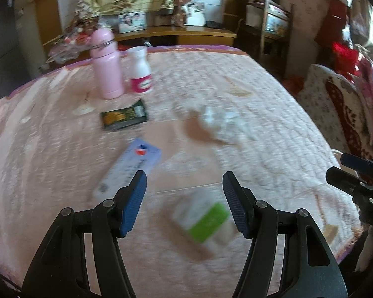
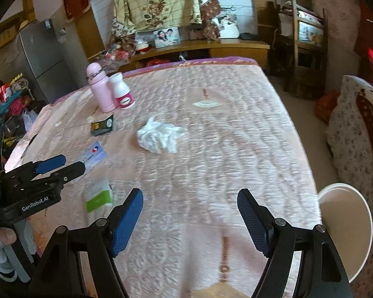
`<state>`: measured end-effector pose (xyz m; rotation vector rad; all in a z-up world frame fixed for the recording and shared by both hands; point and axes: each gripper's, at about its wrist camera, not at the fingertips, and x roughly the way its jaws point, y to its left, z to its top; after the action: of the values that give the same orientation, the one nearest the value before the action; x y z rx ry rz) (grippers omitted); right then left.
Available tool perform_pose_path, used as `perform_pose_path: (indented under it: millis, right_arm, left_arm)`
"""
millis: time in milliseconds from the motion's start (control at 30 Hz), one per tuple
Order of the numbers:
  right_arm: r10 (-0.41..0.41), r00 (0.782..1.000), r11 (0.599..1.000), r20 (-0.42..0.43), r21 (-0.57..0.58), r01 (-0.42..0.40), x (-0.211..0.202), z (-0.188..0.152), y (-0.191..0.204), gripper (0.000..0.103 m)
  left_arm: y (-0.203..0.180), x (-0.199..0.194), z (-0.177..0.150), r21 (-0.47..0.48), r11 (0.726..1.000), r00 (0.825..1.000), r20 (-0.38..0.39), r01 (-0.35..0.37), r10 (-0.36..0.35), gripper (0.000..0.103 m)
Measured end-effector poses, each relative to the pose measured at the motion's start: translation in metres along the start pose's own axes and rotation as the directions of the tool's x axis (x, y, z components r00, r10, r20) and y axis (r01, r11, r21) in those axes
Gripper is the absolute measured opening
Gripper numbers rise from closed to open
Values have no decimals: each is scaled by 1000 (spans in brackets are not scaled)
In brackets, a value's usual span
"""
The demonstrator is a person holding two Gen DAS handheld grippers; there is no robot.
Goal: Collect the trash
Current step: 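Move both open tools back over the bedspread, then grasp the white medicine box with the left tool while the right tool grasps the white tissue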
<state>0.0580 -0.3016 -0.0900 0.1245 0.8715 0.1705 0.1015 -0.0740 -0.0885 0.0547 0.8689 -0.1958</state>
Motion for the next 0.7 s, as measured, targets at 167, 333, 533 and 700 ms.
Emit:
perform_pose_path:
  millis: [167,333,533,700]
  right_arm:
    - [24,999,1000,-25,-18,-25,20,6,20,76]
    - [39,998,999,-55,-36,-41,40,11,34,76]
    - [48,996,996,-78,-70,-54,66,22,42,76]
    - [61,993,994,-99,-81,-69,92,36,42,76]
  left_arm:
    - [29,3,-3,-32,999,999,-9,-31,31,62]
    - [51,10,-7,-59,998,999,-31,-11,9,62]
    - [70,26,-12,-43,995,993,-74,85,-88,62]
    - [76,43,-11,-1,998,993,-103,55,-55,62]
